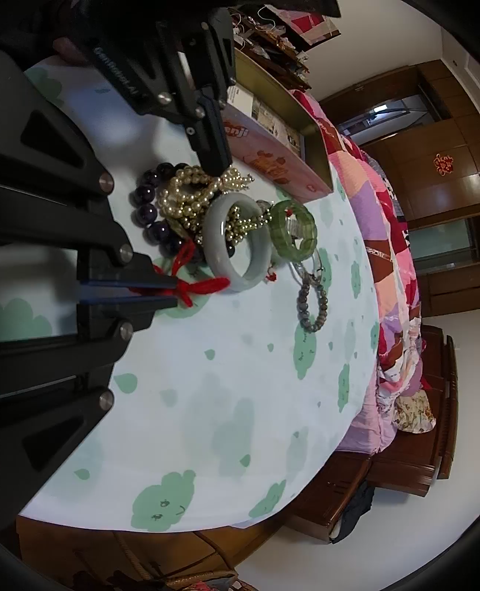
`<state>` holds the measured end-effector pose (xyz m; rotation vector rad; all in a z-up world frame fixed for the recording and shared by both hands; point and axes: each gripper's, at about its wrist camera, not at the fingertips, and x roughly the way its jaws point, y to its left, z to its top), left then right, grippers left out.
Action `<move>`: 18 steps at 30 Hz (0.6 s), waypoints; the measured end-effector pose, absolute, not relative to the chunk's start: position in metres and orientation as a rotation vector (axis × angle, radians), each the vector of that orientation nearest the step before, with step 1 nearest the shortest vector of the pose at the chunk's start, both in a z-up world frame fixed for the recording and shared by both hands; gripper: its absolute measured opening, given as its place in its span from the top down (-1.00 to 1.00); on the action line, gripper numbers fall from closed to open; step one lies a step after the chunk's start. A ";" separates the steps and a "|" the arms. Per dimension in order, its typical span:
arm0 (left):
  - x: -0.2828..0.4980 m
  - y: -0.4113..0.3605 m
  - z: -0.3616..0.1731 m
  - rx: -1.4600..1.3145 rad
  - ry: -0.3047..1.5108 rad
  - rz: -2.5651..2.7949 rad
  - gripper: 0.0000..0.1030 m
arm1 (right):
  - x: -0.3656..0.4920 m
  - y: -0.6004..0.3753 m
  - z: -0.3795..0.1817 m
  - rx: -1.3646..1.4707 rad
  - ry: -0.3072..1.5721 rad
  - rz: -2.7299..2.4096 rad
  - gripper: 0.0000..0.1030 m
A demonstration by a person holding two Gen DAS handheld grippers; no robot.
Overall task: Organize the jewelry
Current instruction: 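Close the right tool on the red tassel while the left tool holds the pearls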
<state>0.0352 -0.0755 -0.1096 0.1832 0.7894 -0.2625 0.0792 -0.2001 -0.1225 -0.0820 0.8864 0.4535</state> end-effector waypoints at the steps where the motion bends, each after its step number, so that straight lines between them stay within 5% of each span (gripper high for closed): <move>1: 0.035 -0.076 -0.110 0.185 0.788 -0.266 1.00 | 0.079 -0.200 -0.122 -0.082 0.886 0.453 0.89; 11: 0.044 -0.064 -0.113 0.115 0.835 -0.226 0.93 | 0.078 -0.201 -0.119 -0.082 0.882 0.457 0.89; 13: 0.044 -0.068 -0.113 0.116 0.833 -0.248 0.73 | 0.078 -0.202 -0.119 -0.082 0.880 0.456 0.89; 15: 0.044 -0.074 -0.113 0.136 0.832 -0.247 0.19 | 0.077 -0.202 -0.120 -0.081 0.880 0.455 0.89; 18: 0.041 -0.077 -0.110 0.152 0.809 -0.238 -0.04 | 0.077 -0.202 -0.119 -0.082 0.879 0.456 0.89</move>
